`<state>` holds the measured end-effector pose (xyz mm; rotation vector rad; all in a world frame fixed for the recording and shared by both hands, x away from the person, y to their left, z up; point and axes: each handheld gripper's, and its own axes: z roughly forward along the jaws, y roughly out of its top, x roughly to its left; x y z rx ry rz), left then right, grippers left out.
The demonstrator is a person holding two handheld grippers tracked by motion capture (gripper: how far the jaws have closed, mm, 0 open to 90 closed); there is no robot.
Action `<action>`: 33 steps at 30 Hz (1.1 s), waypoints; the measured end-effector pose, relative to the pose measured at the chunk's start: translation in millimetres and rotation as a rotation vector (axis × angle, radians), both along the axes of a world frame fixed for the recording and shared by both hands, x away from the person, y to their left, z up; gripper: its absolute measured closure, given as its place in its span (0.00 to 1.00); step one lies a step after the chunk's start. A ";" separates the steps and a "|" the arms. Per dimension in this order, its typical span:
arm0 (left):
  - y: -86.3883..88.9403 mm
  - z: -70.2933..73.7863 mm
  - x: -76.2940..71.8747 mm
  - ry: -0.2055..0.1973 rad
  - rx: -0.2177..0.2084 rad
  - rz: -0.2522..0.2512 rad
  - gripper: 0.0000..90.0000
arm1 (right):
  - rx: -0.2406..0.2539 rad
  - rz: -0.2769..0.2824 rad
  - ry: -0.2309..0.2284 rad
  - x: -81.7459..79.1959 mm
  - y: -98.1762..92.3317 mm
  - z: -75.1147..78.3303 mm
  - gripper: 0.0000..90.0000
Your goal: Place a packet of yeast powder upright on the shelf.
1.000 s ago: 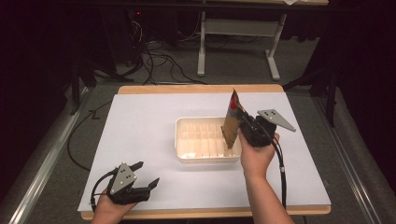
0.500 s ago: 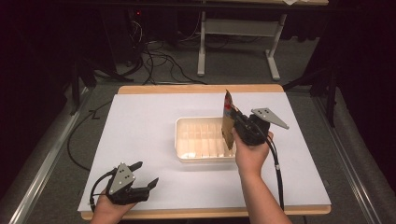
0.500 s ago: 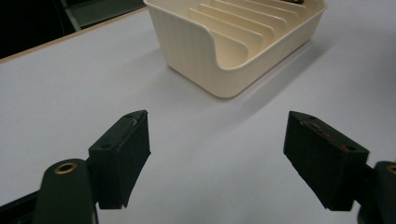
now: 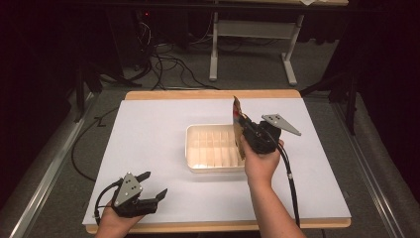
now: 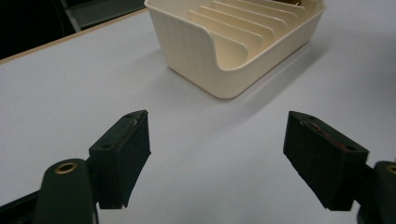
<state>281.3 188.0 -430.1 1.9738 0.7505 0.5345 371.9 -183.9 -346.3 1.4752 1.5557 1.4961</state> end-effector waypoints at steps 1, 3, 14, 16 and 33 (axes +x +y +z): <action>0.1 0.0 0.0 0.000 0.000 0.000 0.26 | 0.005 -0.003 0.002 0.2 -1.3 -2.3 0.98; 0.0 -0.1 0.0 0.001 0.000 -0.001 0.26 | 0.005 -0.008 0.010 0.4 -3.5 -7.0 0.98; -1.3 -0.8 -0.1 0.002 0.006 -0.006 0.26 | -0.023 0.000 0.039 -3.1 -17.7 -31.0 0.96; -1.6 -0.9 -0.2 0.002 0.010 -0.009 0.26 | -0.034 0.006 0.039 -5.0 -19.2 -34.3 0.96; -2.3 -1.6 0.2 0.001 0.017 -0.013 0.26 | -0.083 0.134 0.045 -4.9 -16.0 -27.8 0.46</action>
